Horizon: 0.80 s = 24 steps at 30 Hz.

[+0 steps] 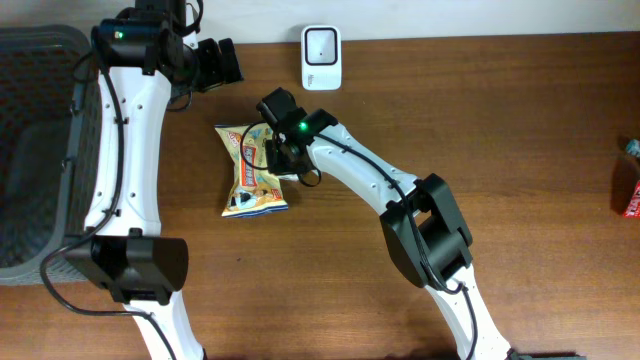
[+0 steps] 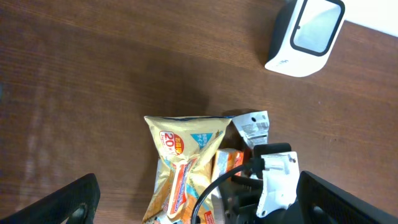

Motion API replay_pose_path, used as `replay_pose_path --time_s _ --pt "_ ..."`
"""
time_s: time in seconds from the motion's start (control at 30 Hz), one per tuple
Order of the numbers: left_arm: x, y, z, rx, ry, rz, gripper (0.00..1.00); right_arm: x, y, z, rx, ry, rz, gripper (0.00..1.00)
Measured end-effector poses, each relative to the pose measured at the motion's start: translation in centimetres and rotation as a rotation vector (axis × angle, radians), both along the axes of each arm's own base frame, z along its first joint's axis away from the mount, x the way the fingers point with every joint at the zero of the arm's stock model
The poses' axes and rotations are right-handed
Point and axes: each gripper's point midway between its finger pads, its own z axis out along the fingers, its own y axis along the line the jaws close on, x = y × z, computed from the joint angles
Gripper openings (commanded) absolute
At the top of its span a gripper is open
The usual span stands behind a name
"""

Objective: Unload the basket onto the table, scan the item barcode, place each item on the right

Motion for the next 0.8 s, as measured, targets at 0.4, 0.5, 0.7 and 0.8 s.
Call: replay_pose_path --time_s 0.4,0.5,0.7,0.8 --pt "0.0 0.0 0.0 0.0 0.0 0.0 0.99 -1.1 -1.0 -0.1 0.019 0.089 0.032 0.04" --pt "0.0 0.0 0.0 0.0 0.0 0.0 0.99 -1.3 -2.1 0.6 0.131 0.202 0.028 0.04" --pt "0.0 0.0 0.0 0.0 0.0 0.0 0.99 -2.6 -6.9 2.9 0.396 0.497 -0.004 0.04" --pt "0.0 0.0 0.0 0.0 0.0 0.0 0.99 -4.4 -8.2 3.7 0.459 0.602 0.017 0.04"
